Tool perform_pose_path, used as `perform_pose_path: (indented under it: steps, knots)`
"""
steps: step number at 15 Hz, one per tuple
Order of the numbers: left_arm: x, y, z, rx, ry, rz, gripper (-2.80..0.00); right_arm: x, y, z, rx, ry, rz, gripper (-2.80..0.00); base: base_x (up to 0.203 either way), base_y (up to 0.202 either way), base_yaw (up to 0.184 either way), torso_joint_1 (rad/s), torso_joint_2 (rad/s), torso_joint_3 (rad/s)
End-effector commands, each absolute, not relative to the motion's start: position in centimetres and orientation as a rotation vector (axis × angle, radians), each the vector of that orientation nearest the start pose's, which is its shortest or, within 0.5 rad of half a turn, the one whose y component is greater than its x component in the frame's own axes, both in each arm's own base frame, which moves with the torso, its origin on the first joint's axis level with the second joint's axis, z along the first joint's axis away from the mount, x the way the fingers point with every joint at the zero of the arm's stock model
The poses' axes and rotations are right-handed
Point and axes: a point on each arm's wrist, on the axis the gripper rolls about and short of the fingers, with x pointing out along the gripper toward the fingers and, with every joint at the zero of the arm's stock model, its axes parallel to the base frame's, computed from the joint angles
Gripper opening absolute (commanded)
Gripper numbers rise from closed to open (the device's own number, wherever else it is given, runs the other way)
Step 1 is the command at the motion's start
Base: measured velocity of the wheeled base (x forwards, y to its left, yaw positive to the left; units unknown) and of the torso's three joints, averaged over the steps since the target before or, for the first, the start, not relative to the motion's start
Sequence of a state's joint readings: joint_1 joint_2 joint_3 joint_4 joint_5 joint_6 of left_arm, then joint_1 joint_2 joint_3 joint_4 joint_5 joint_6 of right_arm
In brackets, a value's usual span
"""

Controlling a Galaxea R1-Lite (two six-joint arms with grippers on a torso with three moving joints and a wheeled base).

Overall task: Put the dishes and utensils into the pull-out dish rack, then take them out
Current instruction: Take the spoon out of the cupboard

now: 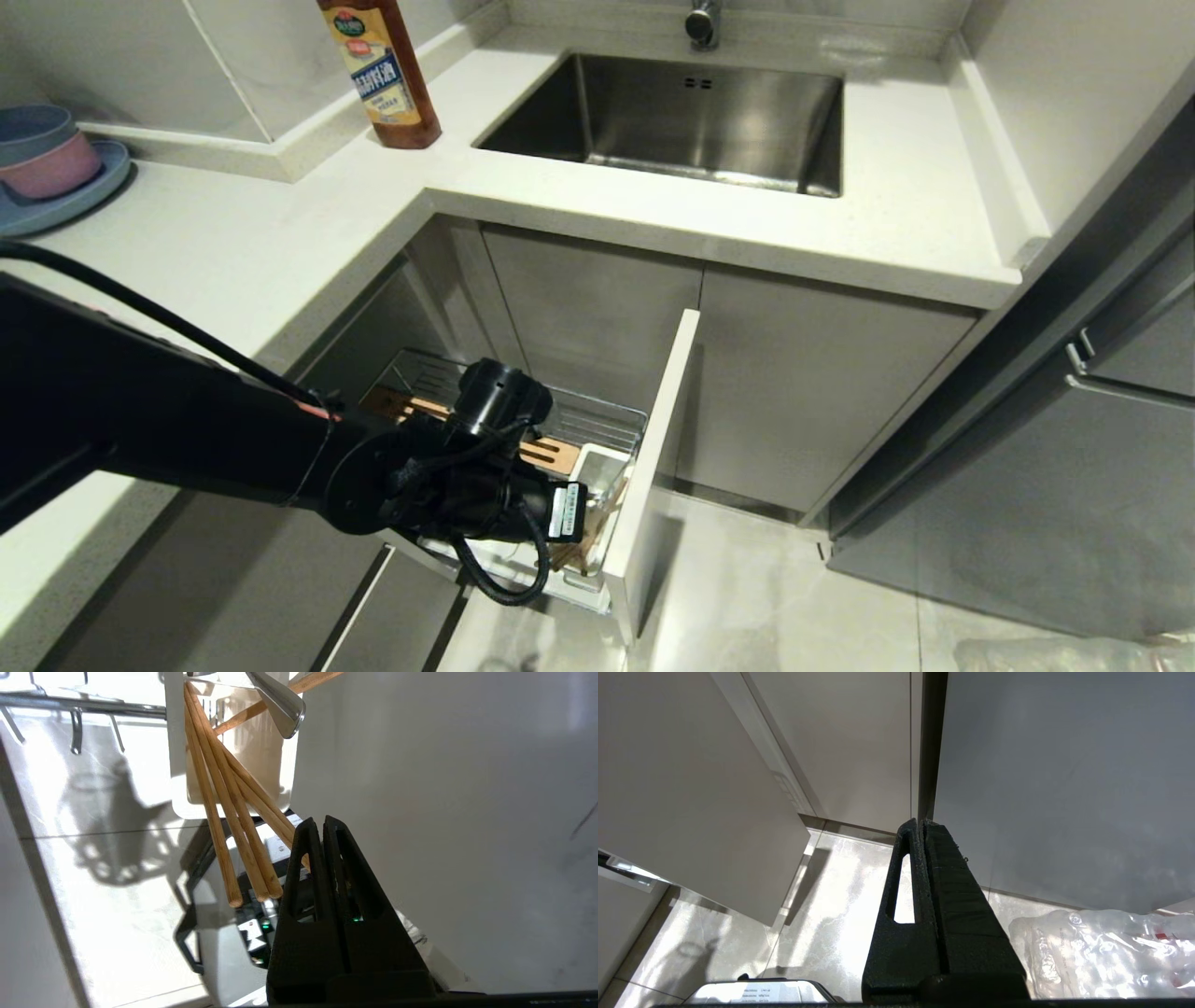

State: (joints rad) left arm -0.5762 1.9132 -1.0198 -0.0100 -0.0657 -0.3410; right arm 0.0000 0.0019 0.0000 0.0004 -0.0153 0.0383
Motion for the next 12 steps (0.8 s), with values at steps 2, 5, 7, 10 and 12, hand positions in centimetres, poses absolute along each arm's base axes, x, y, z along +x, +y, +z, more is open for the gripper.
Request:
perform_pose_path:
  steps: [2,5,7,10,12]
  knots:
    - [28.4,-18.6,11.5,-0.071,0.938,-0.451,0.0,-2.3,0.0,7.5,0.038,0.004,-0.015,-2.8,0.0,0.0,0.0,0.0,0.0,0.0]
    - [29.4,-19.1,10.5,-0.032,0.91,-0.441,0.0,-2.2,0.0,7.5,0.038,0.004,-0.015,-2.8,0.0,0.0,0.0,0.0,0.0,0.0]
    - [30.0,-19.4,9.6,-0.009,0.899,-0.438,0.0,-2.2,0.0,7.5,0.038,0.004,-0.015,-2.8,0.0,0.0,0.0,0.0,0.0,0.0]
    - [31.0,-19.9,8.9,-0.004,0.897,-0.427,0.0,-2.2,0.0,7.5,0.038,0.004,-0.015,-2.8,0.0,0.0,0.0,0.0,0.0,0.0]
    - [31.4,-20.1,8.4,0.0,0.901,-0.419,0.0,-2.3,0.0,7.5,0.038,0.004,-0.015,-2.8,0.0,0.0,0.0,0.0,0.0,0.0]
